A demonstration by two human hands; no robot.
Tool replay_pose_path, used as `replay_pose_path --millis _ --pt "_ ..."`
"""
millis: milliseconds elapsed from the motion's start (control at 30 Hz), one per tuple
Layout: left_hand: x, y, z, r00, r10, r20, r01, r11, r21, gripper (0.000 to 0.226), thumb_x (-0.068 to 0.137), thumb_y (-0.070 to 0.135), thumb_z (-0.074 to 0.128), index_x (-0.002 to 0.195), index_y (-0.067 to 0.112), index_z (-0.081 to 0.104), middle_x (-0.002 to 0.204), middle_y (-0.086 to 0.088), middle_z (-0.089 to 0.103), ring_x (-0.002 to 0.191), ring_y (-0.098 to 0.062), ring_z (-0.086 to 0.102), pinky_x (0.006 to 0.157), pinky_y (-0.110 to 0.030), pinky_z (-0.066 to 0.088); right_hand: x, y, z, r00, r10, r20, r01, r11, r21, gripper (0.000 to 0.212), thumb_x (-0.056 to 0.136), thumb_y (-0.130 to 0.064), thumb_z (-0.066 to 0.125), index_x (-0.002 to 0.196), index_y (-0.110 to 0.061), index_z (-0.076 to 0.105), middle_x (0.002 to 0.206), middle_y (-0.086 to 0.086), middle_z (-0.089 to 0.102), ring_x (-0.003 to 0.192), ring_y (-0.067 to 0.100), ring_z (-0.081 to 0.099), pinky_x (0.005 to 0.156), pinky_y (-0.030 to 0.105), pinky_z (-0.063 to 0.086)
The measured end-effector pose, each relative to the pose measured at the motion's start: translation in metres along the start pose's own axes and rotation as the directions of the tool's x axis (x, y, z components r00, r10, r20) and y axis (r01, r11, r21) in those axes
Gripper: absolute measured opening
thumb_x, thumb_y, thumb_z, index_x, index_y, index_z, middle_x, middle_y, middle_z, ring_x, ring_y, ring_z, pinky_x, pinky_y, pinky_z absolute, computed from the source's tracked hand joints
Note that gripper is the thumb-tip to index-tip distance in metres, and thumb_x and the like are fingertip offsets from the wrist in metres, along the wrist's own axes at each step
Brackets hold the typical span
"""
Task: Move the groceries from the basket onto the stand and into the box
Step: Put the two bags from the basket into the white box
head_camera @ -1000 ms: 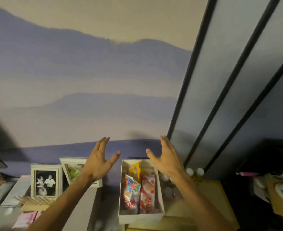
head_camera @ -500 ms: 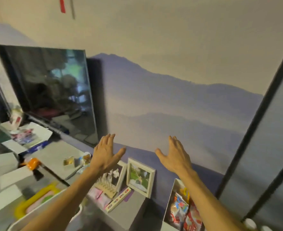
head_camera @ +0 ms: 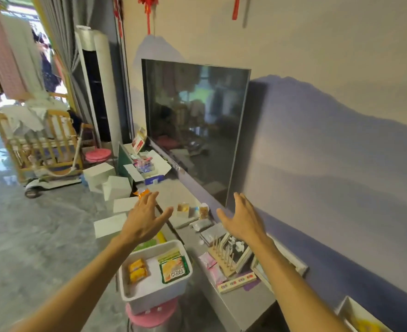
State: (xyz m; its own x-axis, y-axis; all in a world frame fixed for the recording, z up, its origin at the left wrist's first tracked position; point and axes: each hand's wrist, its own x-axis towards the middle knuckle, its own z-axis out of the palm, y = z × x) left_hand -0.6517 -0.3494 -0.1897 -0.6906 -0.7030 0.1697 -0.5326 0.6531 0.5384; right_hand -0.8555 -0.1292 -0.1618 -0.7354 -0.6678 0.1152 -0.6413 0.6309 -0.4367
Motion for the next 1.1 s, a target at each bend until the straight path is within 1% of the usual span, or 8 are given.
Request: replay_pose_path --millis 133,300,400,533,667,800,933,1100 --pt "0.01 -0.047 -0.01 0.999 -0.037 0.022 0.036 0.999 0.009 0.088 0.094 0.079 0.045 0.161 0.025 0.03 0.167 -0.008 0.034 0.145 -0.031 0.045 0.116 -0.054 0.043 0.033 -0.041 0.044 0.998 -0.027 0.055 0.027 1.0 0.004 0.092 0.099 -0.07 0.048 0.167 -0.016 0.02 0.175 0.009 0.022 0.157 0.032 0.031 0.116 0.049 0.041" --pt "0.032 -0.098 0.014 0.986 -0.113 0.12 0.112 0.994 0.013 0.086 0.092 0.079 0.044 0.158 0.025 0.035 0.163 -0.009 0.041 0.139 -0.032 0.05 0.113 -0.052 0.046 0.057 -0.057 0.109 0.989 -0.026 0.146 0.024 1.0 0.017 0.08 0.095 -0.071 0.053 0.156 -0.023 0.033 0.158 0.006 0.045 0.135 0.03 0.054 0.09 0.043 0.053" --pt "0.045 -0.117 0.039 0.971 -0.151 0.186 0.149 0.989 0.025 0.092 0.087 0.083 0.038 0.156 0.022 0.037 0.158 -0.01 0.046 0.134 -0.031 0.053 0.11 -0.05 0.048 0.075 -0.056 0.143 0.974 -0.034 0.224 0.033 0.999 0.008 0.088 0.096 -0.072 0.05 0.164 -0.023 0.024 0.167 0.007 0.038 0.145 0.032 0.048 0.103 0.047 0.051" --pt "0.067 -0.141 0.085 0.941 -0.202 0.27 0.198 0.979 0.043 0.095 0.084 0.087 0.034 0.156 0.026 0.037 0.159 -0.008 0.043 0.137 -0.03 0.052 0.11 -0.052 0.048 0.111 -0.04 0.19 0.943 -0.014 0.333 0.024 0.999 -0.027 0.092 0.095 -0.073 0.053 0.165 -0.019 0.024 0.169 0.011 0.036 0.149 0.034 0.044 0.111 0.048 0.047" --pt "0.091 -0.162 0.131 0.895 -0.293 0.338 0.275 0.956 0.099 0.1 0.08 0.088 0.031 0.157 0.024 0.037 0.157 -0.007 0.045 0.134 -0.03 0.054 0.11 -0.051 0.048 0.146 -0.018 0.238 0.906 -0.051 0.42 0.076 0.996 -0.044 0.088 0.094 -0.069 0.058 0.16 -0.016 0.032 0.163 0.01 0.043 0.146 0.03 0.047 0.11 0.045 0.047" --pt "0.127 -0.202 0.203 0.839 -0.379 0.39 0.358 0.925 0.129 0.098 0.079 0.091 0.03 0.152 0.027 0.042 0.157 -0.005 0.047 0.132 -0.031 0.056 0.111 -0.05 0.046 0.193 0.015 0.308 0.819 -0.071 0.57 0.125 0.991 -0.056 0.088 0.092 -0.068 0.062 0.158 -0.018 0.034 0.16 0.008 0.045 0.144 0.03 0.047 0.11 0.047 0.047" --pt "0.153 -0.244 0.277 0.787 -0.445 0.427 0.419 0.894 0.159 0.081 0.086 0.083 0.041 0.14 0.024 0.053 0.143 -0.005 0.06 0.126 -0.029 0.059 0.106 -0.047 0.049 0.225 0.048 0.403 0.741 -0.046 0.67 0.132 0.988 -0.079 0.094 0.074 -0.081 0.042 0.148 -0.022 0.043 0.154 0.005 0.051 0.138 0.032 0.052 0.107 0.049 0.05" --pt "0.175 -0.328 0.405 0.722 -0.523 0.453 0.5 0.847 0.183 0.1 0.078 0.095 0.038 0.144 0.022 0.053 0.146 -0.007 0.056 0.126 -0.03 0.061 0.104 -0.048 0.051 0.254 0.087 0.529 0.65 -0.085 0.755 0.193 0.979 -0.056 0.087 0.086 -0.066 0.067 0.154 -0.019 0.041 0.155 0.005 0.047 0.142 0.03 0.046 0.114 0.046 0.043"
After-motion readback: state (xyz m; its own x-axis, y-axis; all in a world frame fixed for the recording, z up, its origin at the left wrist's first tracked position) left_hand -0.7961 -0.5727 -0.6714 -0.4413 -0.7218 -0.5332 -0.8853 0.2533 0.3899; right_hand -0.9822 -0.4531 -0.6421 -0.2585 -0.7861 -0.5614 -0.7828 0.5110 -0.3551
